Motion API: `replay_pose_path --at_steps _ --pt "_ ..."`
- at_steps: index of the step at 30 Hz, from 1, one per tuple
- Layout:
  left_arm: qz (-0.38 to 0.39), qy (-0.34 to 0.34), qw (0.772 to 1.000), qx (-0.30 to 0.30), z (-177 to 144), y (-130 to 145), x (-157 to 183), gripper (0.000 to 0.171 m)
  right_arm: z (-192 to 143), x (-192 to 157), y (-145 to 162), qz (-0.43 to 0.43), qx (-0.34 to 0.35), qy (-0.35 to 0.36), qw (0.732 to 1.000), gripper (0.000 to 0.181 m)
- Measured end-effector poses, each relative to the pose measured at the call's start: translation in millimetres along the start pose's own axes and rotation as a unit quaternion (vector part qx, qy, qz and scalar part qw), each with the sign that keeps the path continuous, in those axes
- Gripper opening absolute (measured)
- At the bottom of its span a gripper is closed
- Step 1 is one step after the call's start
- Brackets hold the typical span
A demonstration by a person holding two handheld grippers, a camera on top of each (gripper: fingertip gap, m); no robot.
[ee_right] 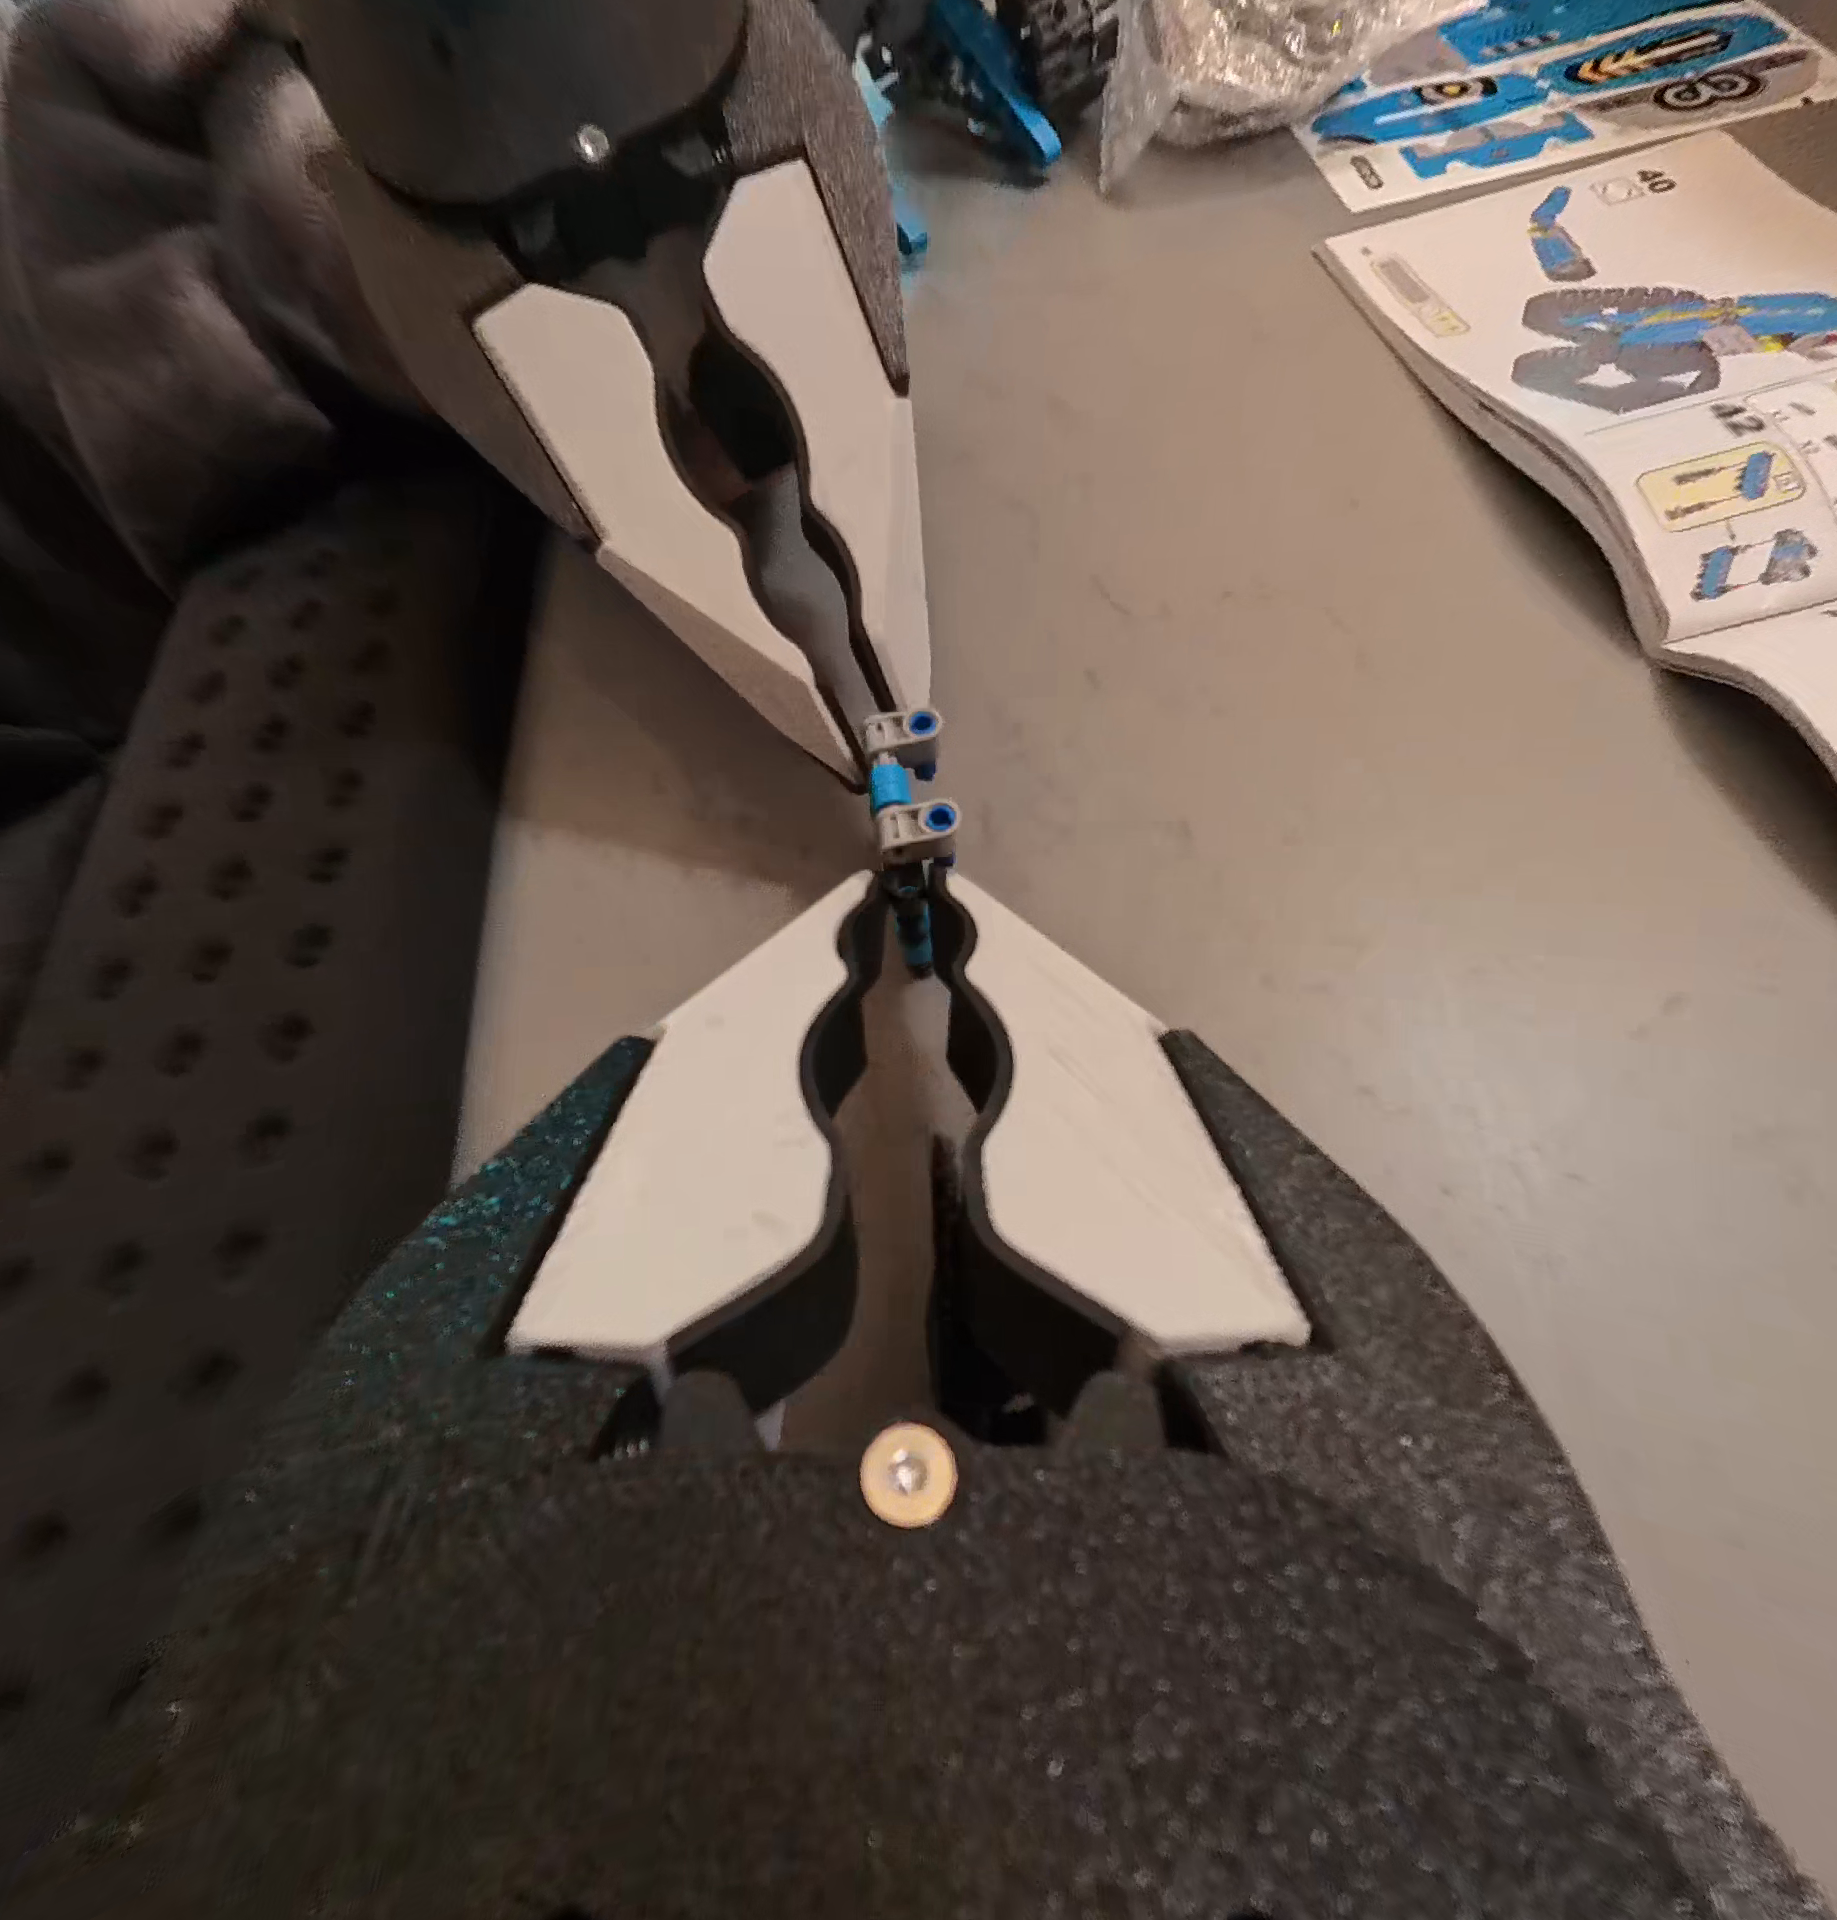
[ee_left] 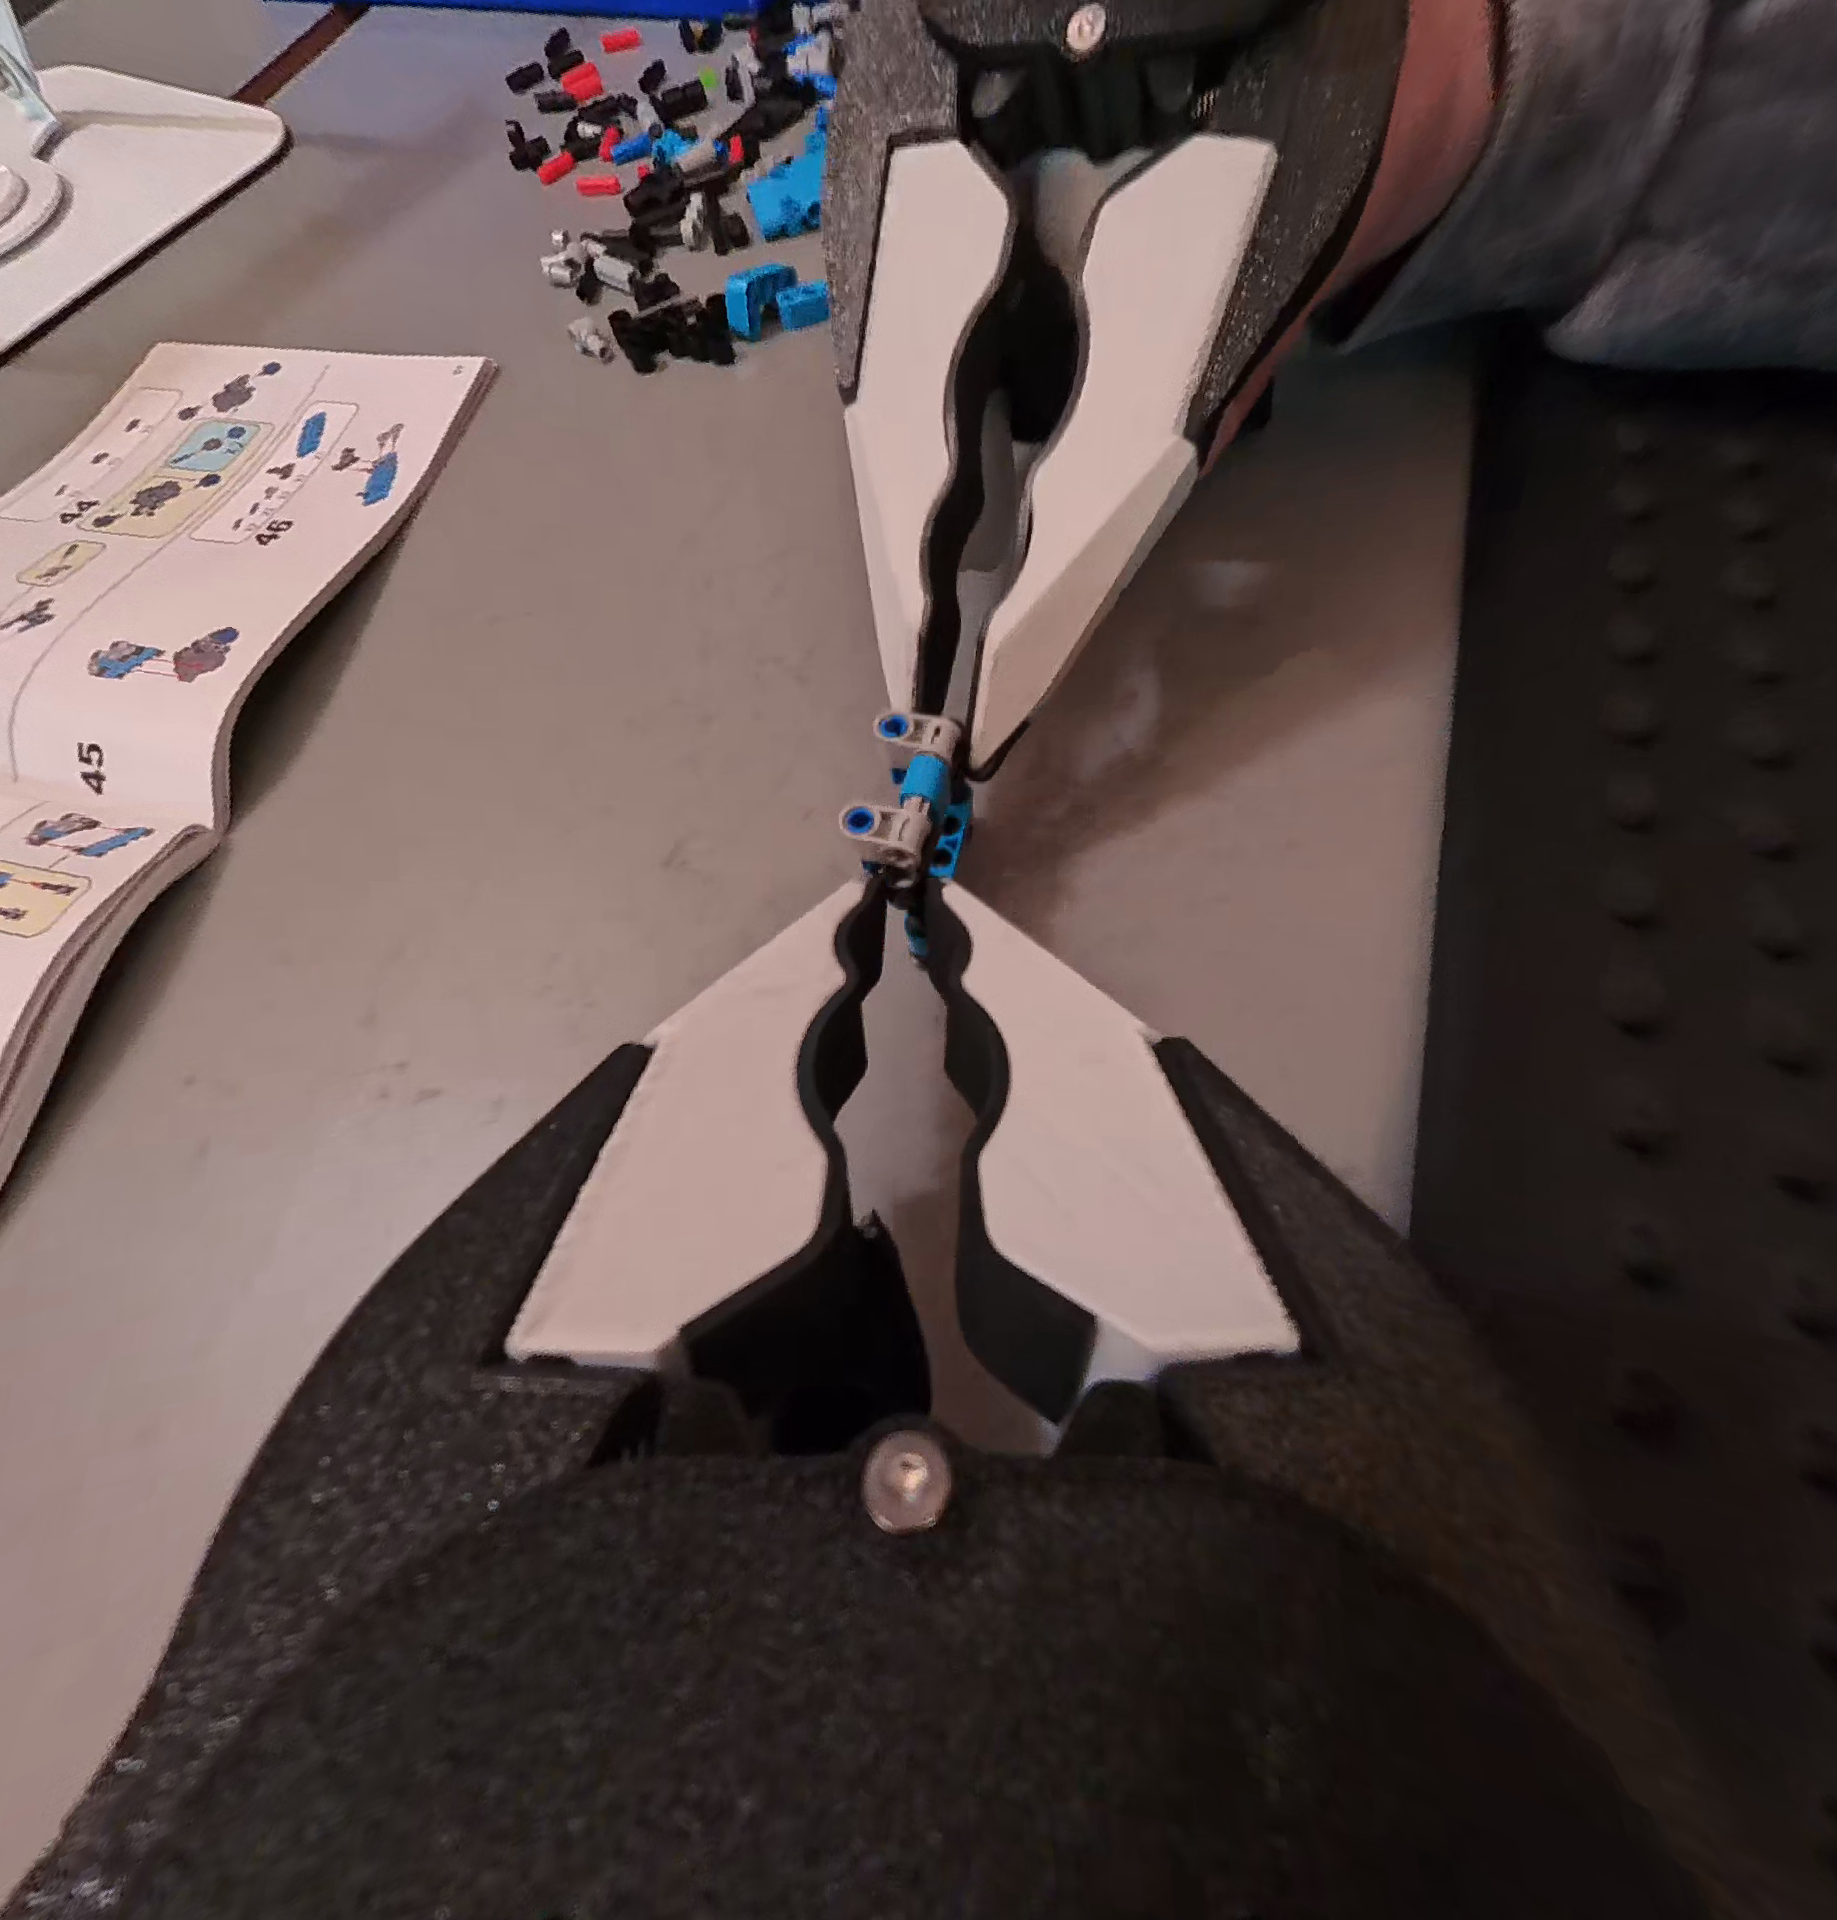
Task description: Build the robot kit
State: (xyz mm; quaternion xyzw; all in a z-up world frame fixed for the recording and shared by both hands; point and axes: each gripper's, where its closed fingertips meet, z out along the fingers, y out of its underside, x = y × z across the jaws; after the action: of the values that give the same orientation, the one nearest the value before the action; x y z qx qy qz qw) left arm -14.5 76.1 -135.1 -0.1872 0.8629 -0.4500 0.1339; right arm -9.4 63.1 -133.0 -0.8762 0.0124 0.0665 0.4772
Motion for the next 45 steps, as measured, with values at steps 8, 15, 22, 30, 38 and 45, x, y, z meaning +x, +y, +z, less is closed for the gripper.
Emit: replay_pose_path --at_steps 8,15,22,30,38,45 --pt "0.005 -0.006 1.0 -0.001 0 1 -1 0.007 0 6 1 -0.033 -0.009 0.034 0.999 0.013" --pt "0.006 -0.007 1.0 -0.001 0 1 0 0.007 0 1 4 -0.027 -0.019 0.019 0.999 0.007" --pt "0.014 -0.008 1.0 0.011 -1 -4 3 0.007 -6 -6 3 -0.025 -0.017 0.013 0.999 0.007" --pt "0.012 -0.012 1.0 0.012 -3 -3 2 0.007 -2 -7 4 -0.017 -0.025 0.013 0.999 0.007" --pt "0.009 -0.011 1.0 -0.005 -2 3 2 0.007 1 -6 7 -0.017 -0.034 0.014 0.999 0.007" --pt "0.002 0.0 1.0 0.007 -4 0 3 0.014 3 -6 6 -0.019 -0.043 0.011 0.999 0.007"
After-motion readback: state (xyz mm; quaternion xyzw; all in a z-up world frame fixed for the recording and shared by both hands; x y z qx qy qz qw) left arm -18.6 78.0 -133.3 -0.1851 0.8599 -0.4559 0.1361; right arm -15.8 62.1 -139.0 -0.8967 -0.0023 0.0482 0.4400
